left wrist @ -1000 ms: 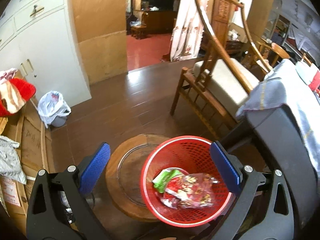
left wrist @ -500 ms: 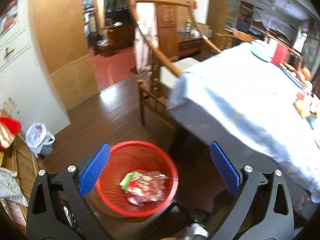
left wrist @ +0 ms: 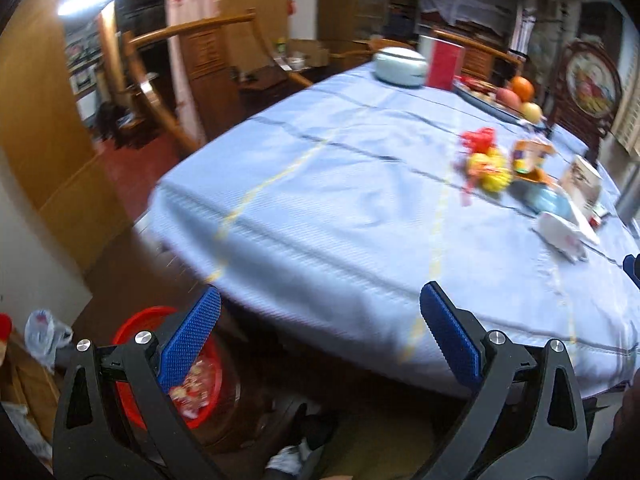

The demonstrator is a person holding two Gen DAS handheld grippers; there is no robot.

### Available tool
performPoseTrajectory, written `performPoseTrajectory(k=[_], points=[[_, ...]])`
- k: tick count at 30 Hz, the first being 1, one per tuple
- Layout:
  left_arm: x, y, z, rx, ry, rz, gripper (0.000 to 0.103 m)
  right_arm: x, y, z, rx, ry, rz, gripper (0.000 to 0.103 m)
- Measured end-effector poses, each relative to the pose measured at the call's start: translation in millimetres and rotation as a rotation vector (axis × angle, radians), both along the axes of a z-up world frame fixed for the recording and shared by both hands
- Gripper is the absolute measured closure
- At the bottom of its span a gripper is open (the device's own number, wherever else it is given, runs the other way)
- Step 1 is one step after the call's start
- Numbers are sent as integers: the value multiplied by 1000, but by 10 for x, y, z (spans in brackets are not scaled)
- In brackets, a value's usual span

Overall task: Collect trash
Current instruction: 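Grasp the yellow ribbon bow with the left tool, then grasp the white tissue with the right tool while the left tool holds the yellow bow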

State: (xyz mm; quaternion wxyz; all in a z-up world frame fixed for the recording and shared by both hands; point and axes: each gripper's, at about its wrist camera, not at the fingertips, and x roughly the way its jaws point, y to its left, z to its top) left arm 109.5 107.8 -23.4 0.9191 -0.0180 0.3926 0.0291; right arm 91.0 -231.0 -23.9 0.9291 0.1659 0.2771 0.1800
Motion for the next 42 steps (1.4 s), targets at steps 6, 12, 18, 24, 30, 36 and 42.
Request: performPoseTrajectory(k=[6, 12, 18, 24, 30, 36, 42], points=[[421, -512, -9, -7, 17, -85, 7, 66, -569, -127, 36, 23, -109, 22], [873, -830, -26, -34, 50, -139, 7, 256, -824, -161, 61, 34, -165, 18], [1299, -1077, -48, -42, 69, -179, 7, 340, -906, -207, 48, 54, -180, 17], [1682, -1311, -146, -14, 102, -193, 7, 350, -938, -221, 77, 64, -169, 14], [1867, -1367, -197, -13, 135, -191, 27, 359, -977, -256, 111, 79, -170, 14], [1668, -1066, -179, -51, 133, -181, 61, 357, -951, -261, 108, 82, -162, 14], [1302, -631, -95, -40, 107, -142, 61, 366, -791, -230, 48, 81, -139, 14]])
